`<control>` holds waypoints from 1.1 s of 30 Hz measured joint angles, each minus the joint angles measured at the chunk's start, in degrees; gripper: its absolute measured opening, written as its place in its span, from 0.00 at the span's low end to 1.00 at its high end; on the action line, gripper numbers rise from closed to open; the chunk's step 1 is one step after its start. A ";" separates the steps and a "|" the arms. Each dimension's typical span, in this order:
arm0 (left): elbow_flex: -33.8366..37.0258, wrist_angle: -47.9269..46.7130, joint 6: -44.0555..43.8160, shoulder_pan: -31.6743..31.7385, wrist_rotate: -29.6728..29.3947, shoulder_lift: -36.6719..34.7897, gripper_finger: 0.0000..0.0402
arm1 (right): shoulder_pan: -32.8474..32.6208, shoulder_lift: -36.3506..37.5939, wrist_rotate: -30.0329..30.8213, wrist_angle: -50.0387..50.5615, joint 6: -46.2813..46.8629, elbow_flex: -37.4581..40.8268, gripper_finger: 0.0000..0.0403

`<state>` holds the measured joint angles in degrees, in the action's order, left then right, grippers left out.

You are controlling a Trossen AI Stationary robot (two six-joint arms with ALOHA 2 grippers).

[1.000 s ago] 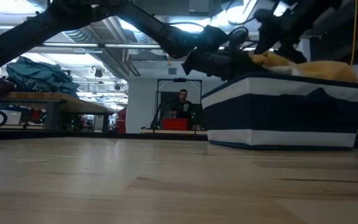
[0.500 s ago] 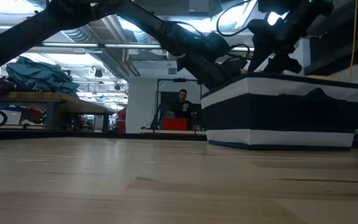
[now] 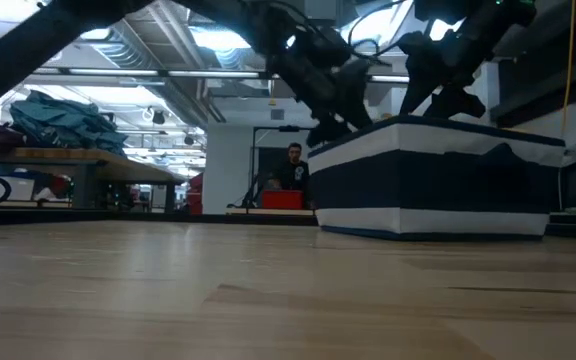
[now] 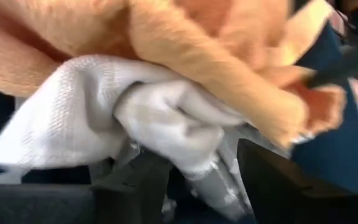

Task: Fold towel
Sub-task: Put the stacked folded towels into the blue laundry organizer

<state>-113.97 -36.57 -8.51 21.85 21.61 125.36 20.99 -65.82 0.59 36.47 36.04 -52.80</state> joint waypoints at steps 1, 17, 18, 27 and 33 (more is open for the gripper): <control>0.02 -1.11 0.82 -0.02 0.00 -0.91 0.44 | 0.00 0.00 -0.22 -0.14 -0.07 0.00 0.50; 0.09 -15.37 7.35 -0.09 -0.89 -12.40 0.43 | -5.22 -13.57 -5.86 -11.51 -0.42 -0.05 0.50; 0.11 -17.04 7.97 -0.11 -1.26 -13.32 0.43 | -5.56 -14.52 -6.12 -11.54 -0.42 -0.07 0.50; 0.13 -28.12 11.58 -0.92 -7.93 -19.07 0.43 | -7.18 -22.60 -10.13 -14.43 -0.43 -0.13 0.50; 0.13 -29.13 12.15 -1.85 -10.82 -19.40 0.43 | -7.17 -23.32 -10.49 -17.76 -0.45 -0.02 0.50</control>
<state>-113.84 -65.70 3.64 19.99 10.79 105.95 13.82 -89.14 -9.90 18.71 35.59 -52.82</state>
